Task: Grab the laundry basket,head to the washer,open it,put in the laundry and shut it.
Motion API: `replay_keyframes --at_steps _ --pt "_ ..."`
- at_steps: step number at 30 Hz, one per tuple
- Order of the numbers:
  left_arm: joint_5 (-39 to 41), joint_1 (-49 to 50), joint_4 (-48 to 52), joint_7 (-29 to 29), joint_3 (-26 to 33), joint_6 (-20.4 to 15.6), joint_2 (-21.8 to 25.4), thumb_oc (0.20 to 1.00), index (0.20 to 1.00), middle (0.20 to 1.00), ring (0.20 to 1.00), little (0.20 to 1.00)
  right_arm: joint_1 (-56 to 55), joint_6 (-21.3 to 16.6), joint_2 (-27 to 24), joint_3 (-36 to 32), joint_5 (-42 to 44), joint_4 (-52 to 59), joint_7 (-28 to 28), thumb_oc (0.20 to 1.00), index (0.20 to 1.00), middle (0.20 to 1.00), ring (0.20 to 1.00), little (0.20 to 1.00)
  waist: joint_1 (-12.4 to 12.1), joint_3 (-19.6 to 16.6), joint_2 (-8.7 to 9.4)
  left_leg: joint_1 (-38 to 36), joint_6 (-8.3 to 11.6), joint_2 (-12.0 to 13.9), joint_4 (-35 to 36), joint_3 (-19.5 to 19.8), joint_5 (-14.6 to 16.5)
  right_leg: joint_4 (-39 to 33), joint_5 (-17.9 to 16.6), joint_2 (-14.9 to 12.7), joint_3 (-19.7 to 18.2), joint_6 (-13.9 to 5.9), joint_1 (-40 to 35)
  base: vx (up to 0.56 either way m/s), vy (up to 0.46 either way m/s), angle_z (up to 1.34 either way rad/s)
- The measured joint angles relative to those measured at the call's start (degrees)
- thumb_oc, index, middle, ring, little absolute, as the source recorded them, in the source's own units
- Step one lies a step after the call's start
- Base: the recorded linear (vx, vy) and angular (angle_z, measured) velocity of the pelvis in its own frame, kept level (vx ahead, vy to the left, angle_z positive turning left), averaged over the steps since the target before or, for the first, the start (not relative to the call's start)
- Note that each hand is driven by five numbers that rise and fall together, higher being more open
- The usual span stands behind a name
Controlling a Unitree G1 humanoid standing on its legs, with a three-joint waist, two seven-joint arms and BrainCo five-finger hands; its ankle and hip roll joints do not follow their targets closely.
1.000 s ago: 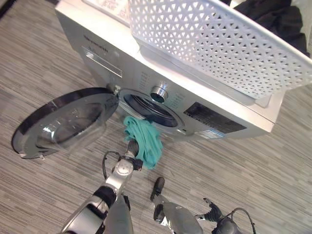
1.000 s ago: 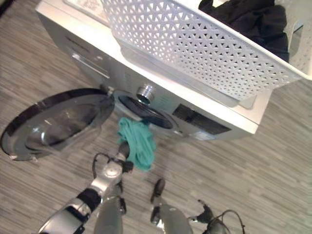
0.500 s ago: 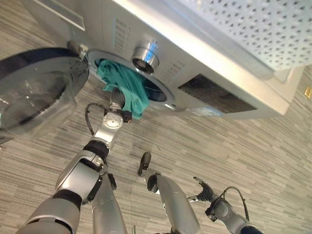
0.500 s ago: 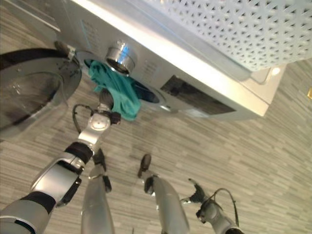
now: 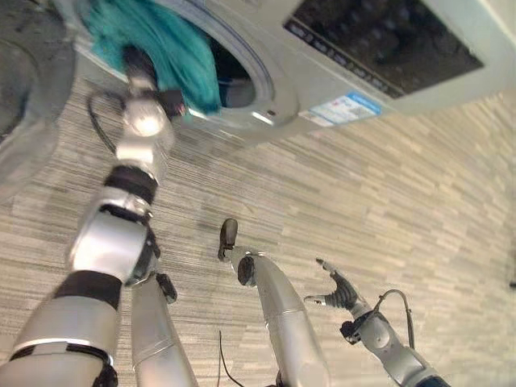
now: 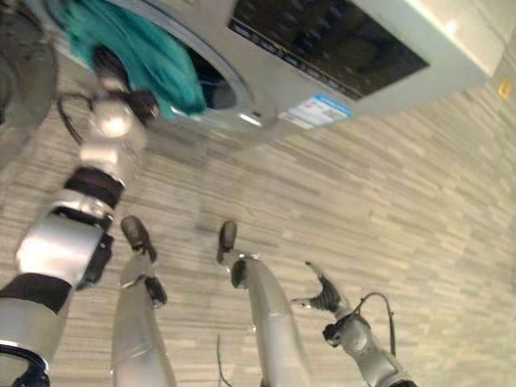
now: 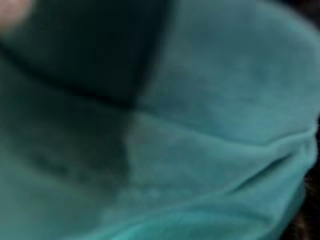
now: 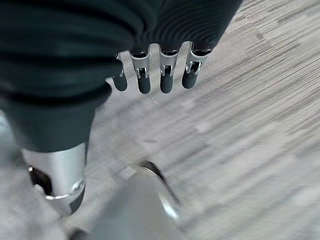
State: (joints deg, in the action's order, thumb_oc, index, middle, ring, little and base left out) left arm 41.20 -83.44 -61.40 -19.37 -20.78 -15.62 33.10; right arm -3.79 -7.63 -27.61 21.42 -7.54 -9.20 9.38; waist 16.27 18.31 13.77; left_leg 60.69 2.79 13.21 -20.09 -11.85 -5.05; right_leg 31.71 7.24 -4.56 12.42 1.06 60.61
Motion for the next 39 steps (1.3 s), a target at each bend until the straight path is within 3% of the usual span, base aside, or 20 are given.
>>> replay_keyframes --at_steps 3,6,10,15,17,21,23,25,27,28,30,31,32,34,37,38,39 --pt "3.65 -6.53 -0.37 0.00 -0.66 -0.81 2.95 0.200 0.200 0.200 0.200 0.200 -1.36 -0.71 -0.17 -1.72 -0.01 0.58 0.47 1.000 1.000 1.000 1.000 1.000 0.48 -0.50 -0.33 0.54 -0.74 0.17 -0.28 -1.36 0.54 -3.06 -2.38 0.63 -2.24 -0.90 0.41 0.02 0.062 -0.32" --pt "6.78 -7.52 -0.79 0.37 -0.99 -0.94 2.32 0.200 0.200 0.200 0.200 0.200 -3.21 -0.80 -0.21 -1.77 -0.02 -0.05 0.47 1.000 1.000 1.000 1.000 1.000 0.56 -0.58 -0.54 0.63 -0.79 -0.06 -1.00 -1.53 1.69 -3.52 -2.36 0.43 -2.72 -1.18 0.33 0.06 0.052 -0.09" --pt "14.14 -10.88 -2.50 0.43 -6.07 -1.02 2.77 0.200 0.200 0.200 0.200 0.200 -3.32 -1.08 -0.41 -4.01 -0.06 -2.53 0.51 1.000 1.000 1.000 1.000 1.000 0.37 -0.56 -0.66 0.72 -0.91 -0.59 -0.57 -2.32 1.80 -3.41 -2.35 0.01 -3.52 -1.23 1.17 0.05 0.067 -0.01" --pt "20.10 -15.65 -2.64 -0.62 -7.68 -2.18 2.91 0.200 0.200 0.200 0.200 0.200 -1.76 -0.49 -1.47 -6.75 -0.04 -4.77 1.51 1.000 1.000 1.000 1.000 1.000 0.20 -0.42 -1.06 1.86 -1.43 -1.60 1.07 -4.05 1.34 -3.31 -2.75 -0.86 -4.92 -1.86 4.07 0.05 0.033 -0.02" --pt "24.31 -16.99 -1.34 -0.42 -7.71 -4.18 2.25 1.000 1.000 1.000 1.000 1.000 -1.75 0.04 -1.59 -10.06 -0.03 -2.22 1.88 1.000 1.000 1.000 1.000 1.000 0.14 -0.24 -1.57 2.66 -1.69 -2.53 2.97 -4.43 0.19 -3.46 -3.04 -1.47 -5.22 -2.24 5.64 0.04 0.000 0.08" --pt "26.32 -15.19 1.81 2.24 -9.28 -4.08 1.88 1.000 1.000 1.000 1.000 1.000 -1.34 1.08 -1.88 -11.19 -0.03 -1.09 1.83 1.000 1.000 1.000 1.000 1.000 -1.39 0.09 -3.14 2.95 -1.75 -3.07 3.59 -4.35 -0.04 -3.93 -3.18 -1.81 -5.09 -2.36 5.89 0.03 0.032 0.04" --pt "25.01 -14.97 -1.00 5.35 -10.18 -0.59 2.53 1.000 1.000 1.000 1.000 1.000 -1.41 1.73 -2.73 -10.29 -0.03 -1.24 1.39 1.000 1.000 1.000 1.000 1.000 -2.75 0.28 -4.67 2.48 -1.75 -3.30 3.63 -4.12 -0.05 -3.98 -3.18 -2.13 -4.70 -2.36 5.24 0.01 0.028 0.05" --pt "20.06 -13.89 -5.58 7.79 -14.31 2.19 2.18 1.000 1.000 1.000 1.000 1.000 -1.34 1.79 -4.46 -8.94 -0.03 -2.74 1.06 1.000 1.000 1.000 1.000 1.000 -3.76 0.17 -6.83 1.81 -1.75 -3.52 3.66 -3.80 -0.05 -4.17 -3.17 -2.42 -4.27 -2.36 4.21 0.00 -0.001 0.05" --pt "14.40 -12.00 -7.15 9.54 -15.03 5.27 1.90 1.000 1.000 1.000 1.000 1.000 -0.95 1.88 -5.56 -6.64 -0.04 -4.21 0.13 1.000 1.000 1.000 1.000 1.000 -4.68 0.14 -7.30 0.42 -1.75 -3.62 3.76 -3.67 -0.05 -4.20 -3.17 -2.52 -4.29 -2.36 2.93 0.00 0.000 0.00" --pt "4.99 -10.45 -11.05 11.03 -17.78 7.69 2.36 1.000 1.000 1.000 1.000 1.000 -0.12 1.83 -5.60 -5.11 -0.03 -6.18 -0.57 1.000 1.000 1.000 1.000 1.000 -4.45 0.03 -7.52 -0.99 -1.75 -3.59 3.91 -3.42 -0.05 -4.33 -3.15 -2.43 -4.09 -2.35 1.42 0.00 0.000 0.00" --pt "-2.08 -10.90 -13.84 11.17 -18.90 10.85 1.91 1.000 1.000 1.000 1.000 1.000 0.37 1.82 -6.32 -3.27 -0.04 -7.39 -0.96 1.000 1.000 1.000 1.000 1.000 -4.30 0.03 -7.52 -2.11 -1.75 -3.60 4.43 -3.35 -0.05 -4.59 -3.13 -2.31 -3.97 -2.34 0.36 -0.02 0.010 0.02" --pt "-12.73 -13.71 -14.52 10.04 -27.35 13.34 1.46 1.000 1.000 1.000 1.000 1.000 0.47 1.72 -7.59 -2.49 -0.04 -7.30 -1.44 1.000 1.000 1.000 1.000 1.000 -3.91 0.03 -7.51 -2.27 -1.74 -3.66 4.61 -3.41 -0.05 -4.66 -3.12 -2.32 -3.94 -2.35 0.26 -0.05 0.028 0.04" --pt "-20.50 -15.35 -15.18 9.22 -32.34 13.77 2.06 1.000 1.000 1.000 1.000 1.000 0.69 1.71 -9.13 -1.93 -0.05 -6.86 -2.18 1.000 1.000 1.000 1.000 1.000 -3.70 0.03 -7.52 -2.21 -1.75 -3.87 4.75 -3.46 -0.05 -4.65 -3.09 -2.24 -4.00 -2.38 0.33 -0.05 -0.011 0.03" --pt "-36.55 -14.87 -15.15 8.49 -36.07 14.72 2.40 1.000 1.000 1.000 1.000 1.000 2.62 0.42 -11.27 -1.45 -0.09 -8.10 -2.30 1.000 1.000 1.000 1.000 1.000 -2.73 -0.01 -7.45 -2.58 -1.80 -3.93 4.64 -3.76 -0.02 -4.68 -3.23 -2.41 -4.24 -2.61 -0.10 -0.02 -0.034 -0.01" --pt "-47.42 -14.20 -13.72 8.56 -36.31 15.04 0.85 1.000 1.000 1.000 1.000 1.000 7.17 0.23 -10.88 -1.28 -0.09 -15.95 -1.59 1.000 1.000 1.000 1.000 1.000 -2.41 -0.04 -7.41 -3.15 -1.88 -4.09 4.55 -3.61 -0.09 -4.88 -3.34 -2.43 -4.13 -2.77 -0.89 0.00 -0.008 0.01" --pt "-51.61 -12.80 -13.92 9.33 -36.79 15.94 -3.67 1.000 1.000 1.000 1.000 1.000 13.26 1.15 -8.67 2.31 -0.01 -27.11 -0.12 1.000 1.000 1.000 1.000 1.000 -2.99 -0.05 -7.38 -4.56 -1.99 -4.20 4.83 -3.32 -0.18 -5.04 -3.33 -2.40 -3.97 -2.78 -2.44 0.00 -0.044 0.05" --pt "-52.81 -11.92 -13.88 10.02 -36.79 16.06 -6.94 1.000 1.000 1.000 1.000 1.000 15.37 1.38 -8.51 4.30 0.00 -29.66 -0.07 1.000 1.000 1.000 1.000 1.000 -3.33 -0.17 -7.50 -5.09 -2.11 -4.38 5.14 -3.27 -0.27 -5.01 -3.27 -2.52 -4.01 -2.85 -2.84 0.00 -0.050 0.06"
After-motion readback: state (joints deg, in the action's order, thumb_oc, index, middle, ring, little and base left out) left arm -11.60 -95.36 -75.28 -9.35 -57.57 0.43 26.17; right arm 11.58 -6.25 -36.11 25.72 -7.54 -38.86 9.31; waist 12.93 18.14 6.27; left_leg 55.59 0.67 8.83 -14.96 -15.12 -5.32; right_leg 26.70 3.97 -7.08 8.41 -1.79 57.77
